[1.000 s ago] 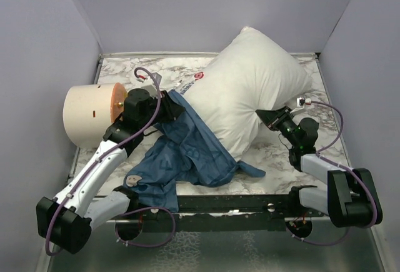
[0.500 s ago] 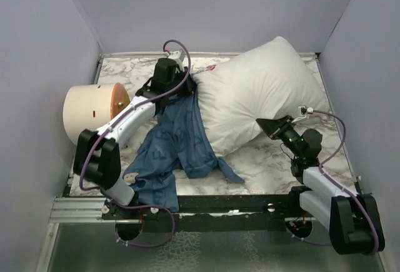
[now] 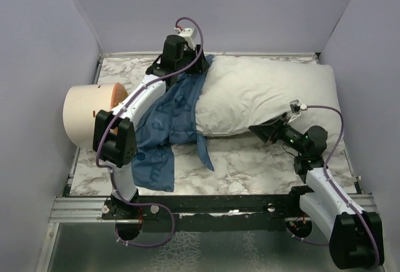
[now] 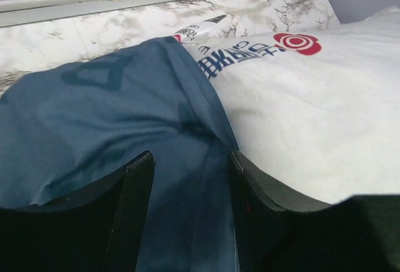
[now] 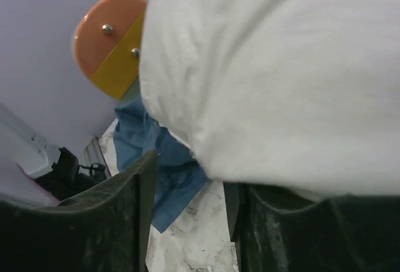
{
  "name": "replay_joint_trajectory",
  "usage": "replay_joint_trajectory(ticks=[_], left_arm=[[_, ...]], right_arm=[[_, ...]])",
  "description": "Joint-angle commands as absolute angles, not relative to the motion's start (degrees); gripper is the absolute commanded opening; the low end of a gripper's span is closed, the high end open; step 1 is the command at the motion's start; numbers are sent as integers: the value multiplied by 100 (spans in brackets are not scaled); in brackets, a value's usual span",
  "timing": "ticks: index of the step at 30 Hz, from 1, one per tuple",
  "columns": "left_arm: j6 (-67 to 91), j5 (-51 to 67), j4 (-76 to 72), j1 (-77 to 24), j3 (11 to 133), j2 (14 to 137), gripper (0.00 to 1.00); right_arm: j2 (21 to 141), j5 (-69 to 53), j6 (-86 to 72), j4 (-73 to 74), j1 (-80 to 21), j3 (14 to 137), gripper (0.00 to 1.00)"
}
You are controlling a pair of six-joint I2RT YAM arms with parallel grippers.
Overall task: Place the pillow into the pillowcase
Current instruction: Stuff the pillow into the pillowcase.
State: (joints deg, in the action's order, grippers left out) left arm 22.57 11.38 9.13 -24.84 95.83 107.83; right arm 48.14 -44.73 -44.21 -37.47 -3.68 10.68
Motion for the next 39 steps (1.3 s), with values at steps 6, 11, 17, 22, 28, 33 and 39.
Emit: replay_joint_trajectory(ticks=[6, 11, 17, 22, 28, 33, 39], left_arm=[[2268, 2104, 411, -1628, 7344, 8263, 53], [3117, 2873, -162, -1628, 5669, 7148, 51], [3807, 1968, -98, -2226, 4568, 5842, 50], [3910, 806, 292, -2810, 4087, 5098, 50], [4011, 685, 249, -2886, 3910, 5226, 51], [3945, 672, 195, -2930, 3935, 5630, 51], [3895, 716, 124, -3030, 4089, 6088, 51]], right_arm=[[4299, -5832, -3556, -3435, -596, 2118, 56], [4430, -5896, -3424, -3246, -850, 2467, 60], [5188, -5069, -2027, -1651, -1869, 3464, 62], [6190, -4048, -1351, -936, -2792, 4263, 64], [7138, -3225, -1226, -648, -3151, 4798, 64], [7535, -2617, -1334, -452, -3194, 5021, 63], [8085, -2060, -1529, -168, -3267, 5244, 47]])
